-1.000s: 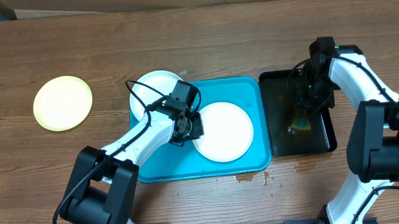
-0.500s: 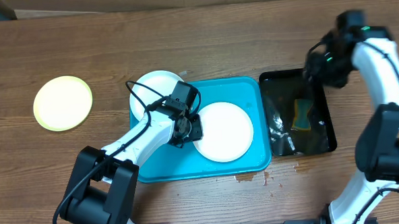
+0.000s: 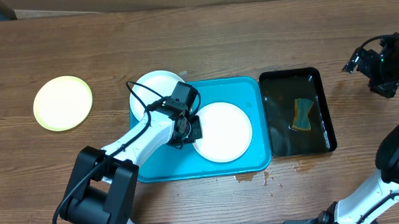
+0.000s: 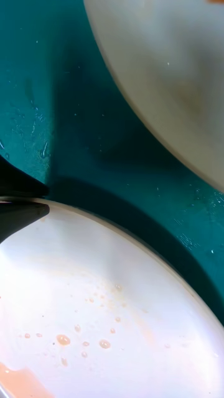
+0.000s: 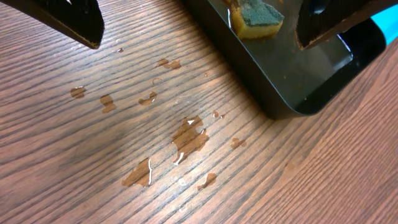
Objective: Clean dirty plates on tray and stack at the side
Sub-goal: 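Raise the right arm away and lift the white plate with the left gripper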
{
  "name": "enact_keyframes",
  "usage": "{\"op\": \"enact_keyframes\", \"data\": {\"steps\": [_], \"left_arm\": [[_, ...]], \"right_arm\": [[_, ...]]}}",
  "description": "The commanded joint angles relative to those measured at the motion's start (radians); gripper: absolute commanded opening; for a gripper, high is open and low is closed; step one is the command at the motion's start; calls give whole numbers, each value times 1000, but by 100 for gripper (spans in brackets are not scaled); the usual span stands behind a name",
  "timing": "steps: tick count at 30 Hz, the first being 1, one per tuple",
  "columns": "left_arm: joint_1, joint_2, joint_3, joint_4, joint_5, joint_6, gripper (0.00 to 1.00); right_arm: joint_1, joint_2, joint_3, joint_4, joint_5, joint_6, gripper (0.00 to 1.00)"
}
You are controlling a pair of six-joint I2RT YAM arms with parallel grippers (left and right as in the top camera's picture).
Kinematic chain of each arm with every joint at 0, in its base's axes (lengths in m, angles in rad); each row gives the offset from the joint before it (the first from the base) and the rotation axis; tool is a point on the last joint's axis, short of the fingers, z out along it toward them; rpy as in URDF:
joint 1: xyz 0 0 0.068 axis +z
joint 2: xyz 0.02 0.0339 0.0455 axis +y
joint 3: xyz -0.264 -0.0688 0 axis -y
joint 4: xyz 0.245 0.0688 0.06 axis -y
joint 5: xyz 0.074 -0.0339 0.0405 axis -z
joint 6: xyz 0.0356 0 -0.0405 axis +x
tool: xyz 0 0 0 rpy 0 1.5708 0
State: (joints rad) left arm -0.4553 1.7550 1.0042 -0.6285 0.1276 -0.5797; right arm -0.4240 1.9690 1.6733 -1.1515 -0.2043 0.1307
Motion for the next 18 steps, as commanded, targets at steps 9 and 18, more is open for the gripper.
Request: {"op": "enact_keyframes", "data": {"steps": [9,18], "left_arm": [[55,-5,182,-195,4,91,4],[58,-5,422,-312,-7,140,4]], "right_arm": [[-3,-28,12,3,-6,3,100],[-3,-28,12,3,-6,4,100]]}}
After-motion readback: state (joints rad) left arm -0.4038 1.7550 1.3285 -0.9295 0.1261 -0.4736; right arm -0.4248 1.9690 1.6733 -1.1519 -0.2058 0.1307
